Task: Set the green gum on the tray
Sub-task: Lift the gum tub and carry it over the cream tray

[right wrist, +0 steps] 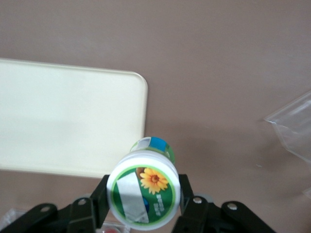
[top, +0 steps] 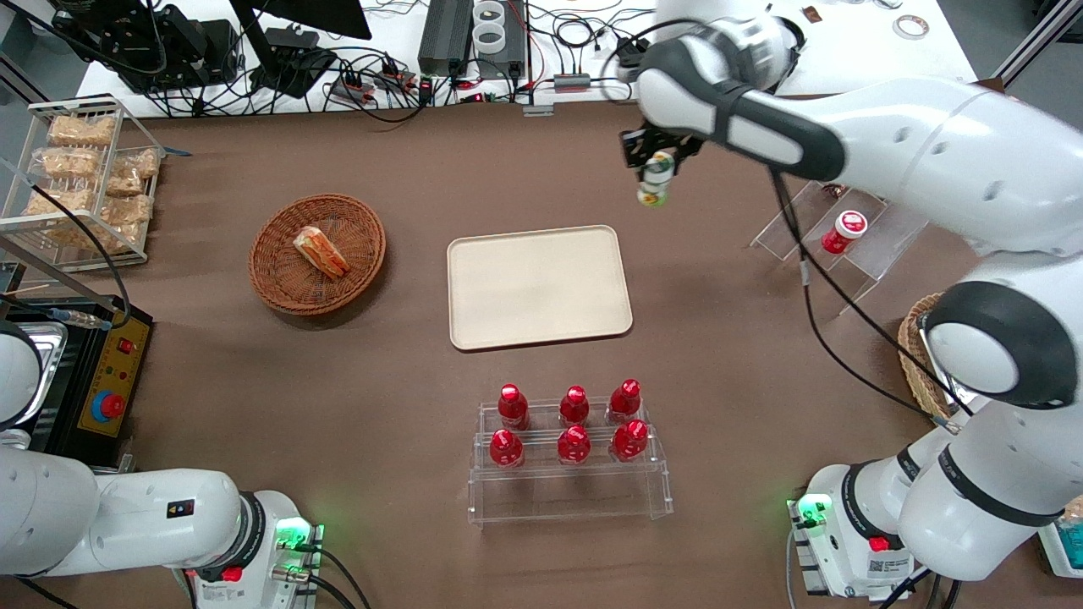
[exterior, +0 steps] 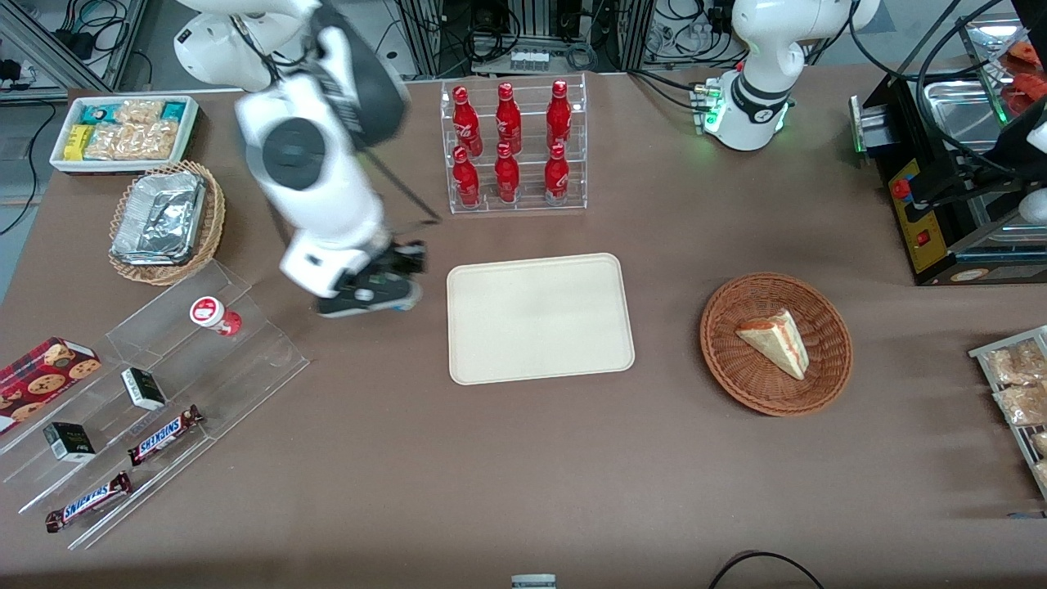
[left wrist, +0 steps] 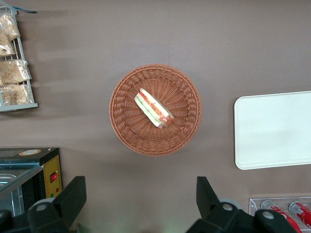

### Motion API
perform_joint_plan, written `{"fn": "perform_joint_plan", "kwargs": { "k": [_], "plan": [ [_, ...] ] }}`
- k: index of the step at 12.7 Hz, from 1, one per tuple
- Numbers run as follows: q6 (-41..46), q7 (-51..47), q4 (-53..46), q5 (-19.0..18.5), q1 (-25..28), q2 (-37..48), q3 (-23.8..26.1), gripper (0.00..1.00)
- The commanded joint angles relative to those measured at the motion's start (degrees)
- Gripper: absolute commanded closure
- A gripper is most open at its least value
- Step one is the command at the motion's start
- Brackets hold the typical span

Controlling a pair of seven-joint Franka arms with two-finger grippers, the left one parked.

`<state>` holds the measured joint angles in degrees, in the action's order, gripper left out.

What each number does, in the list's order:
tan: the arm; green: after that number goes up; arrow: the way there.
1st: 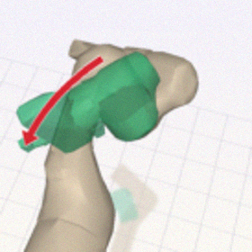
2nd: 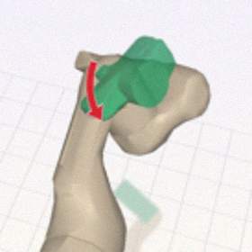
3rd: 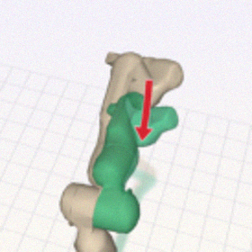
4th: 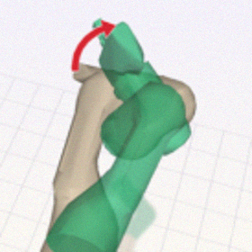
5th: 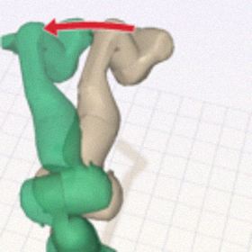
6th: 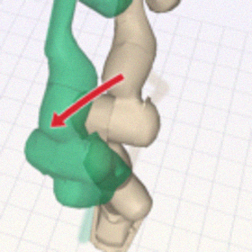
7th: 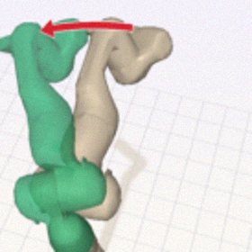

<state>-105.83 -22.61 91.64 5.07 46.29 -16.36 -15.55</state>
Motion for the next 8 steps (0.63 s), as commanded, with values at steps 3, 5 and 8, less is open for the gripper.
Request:
{"fn": "perform_joint_plan", "kwargs": {
  "k": [3,5,8],
  "plan": [
    [-12.0,-10.0,-4.8,5.4,5.5,-12.4,-0.9,1.00],
    [-17.1,-14.6,-4.8,5.6,7.6,-15.8,-0.9,1.00],
    [-25.1,-18.7,-4.3,5.6,10.0,-20.2,-0.9,1.00]
  ]
}}
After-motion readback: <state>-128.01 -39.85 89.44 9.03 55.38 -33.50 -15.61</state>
